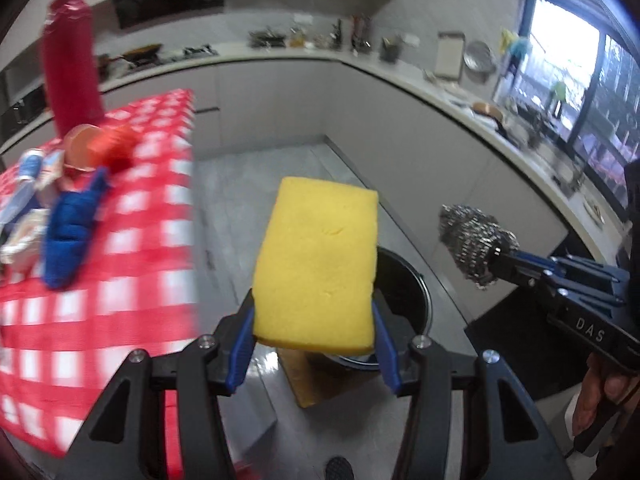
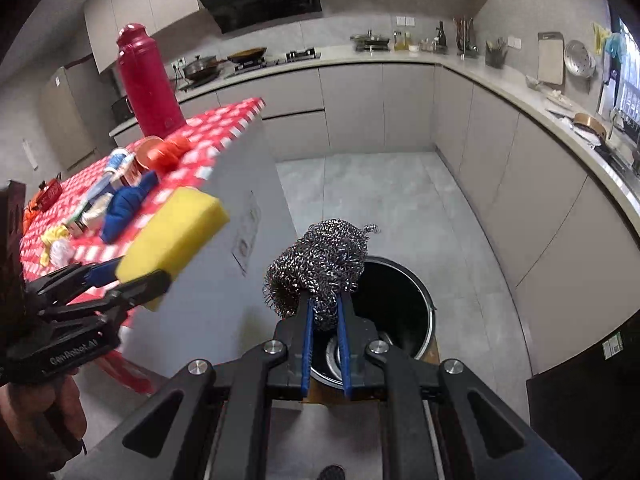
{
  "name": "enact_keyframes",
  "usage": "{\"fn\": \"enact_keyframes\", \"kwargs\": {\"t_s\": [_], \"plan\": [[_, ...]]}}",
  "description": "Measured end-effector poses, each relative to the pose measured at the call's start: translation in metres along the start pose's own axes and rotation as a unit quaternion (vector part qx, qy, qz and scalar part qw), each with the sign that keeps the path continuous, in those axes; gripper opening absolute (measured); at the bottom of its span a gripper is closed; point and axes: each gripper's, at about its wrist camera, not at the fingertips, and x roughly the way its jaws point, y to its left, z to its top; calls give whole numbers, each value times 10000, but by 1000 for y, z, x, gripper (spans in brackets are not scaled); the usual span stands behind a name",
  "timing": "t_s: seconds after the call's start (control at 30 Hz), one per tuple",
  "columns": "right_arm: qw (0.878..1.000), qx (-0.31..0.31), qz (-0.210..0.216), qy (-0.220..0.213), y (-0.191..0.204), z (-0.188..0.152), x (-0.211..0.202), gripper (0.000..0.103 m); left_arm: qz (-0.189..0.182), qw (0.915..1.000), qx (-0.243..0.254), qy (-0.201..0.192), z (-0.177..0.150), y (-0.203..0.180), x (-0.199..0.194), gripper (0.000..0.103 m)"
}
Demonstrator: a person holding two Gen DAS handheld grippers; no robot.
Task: Collect trash
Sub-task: 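Carry both items over the black bin and open both tools to drop them, then move both tools back over the table toward the remaining items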
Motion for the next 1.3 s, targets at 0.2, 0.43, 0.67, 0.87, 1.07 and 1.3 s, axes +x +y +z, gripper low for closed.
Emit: {"fn": "enact_keyframes", "kwargs": {"t_s": [0.2, 0.43, 0.67, 0.87, 1.07, 1.3], "plan": [[9988, -53, 72, 476, -42, -17, 51, 12, -138, 9986, 128, 486, -13, -27, 61, 53], [9945, -162, 308, 991, -82, -33, 119, 12, -372, 9938, 38, 1043, -25, -39, 120, 63], [9915, -174, -153, 1283, -119, -41, 150, 73, 342, 9909, 96, 1299, -40, -36, 125, 96], [9891, 478, -391, 1338, -143, -42, 124, 75, 632, 9914, 212, 1122, -39, -54, 84, 96], [9931, 653, -535, 819, -123, -20, 70, 76, 732, 9950, 224, 637, -24, -72, 16, 97], [9919, 934, 233, 823, -85, 0, 36, 86, 941, 9955, 64, -21, -21, -59, -66, 103]]}}
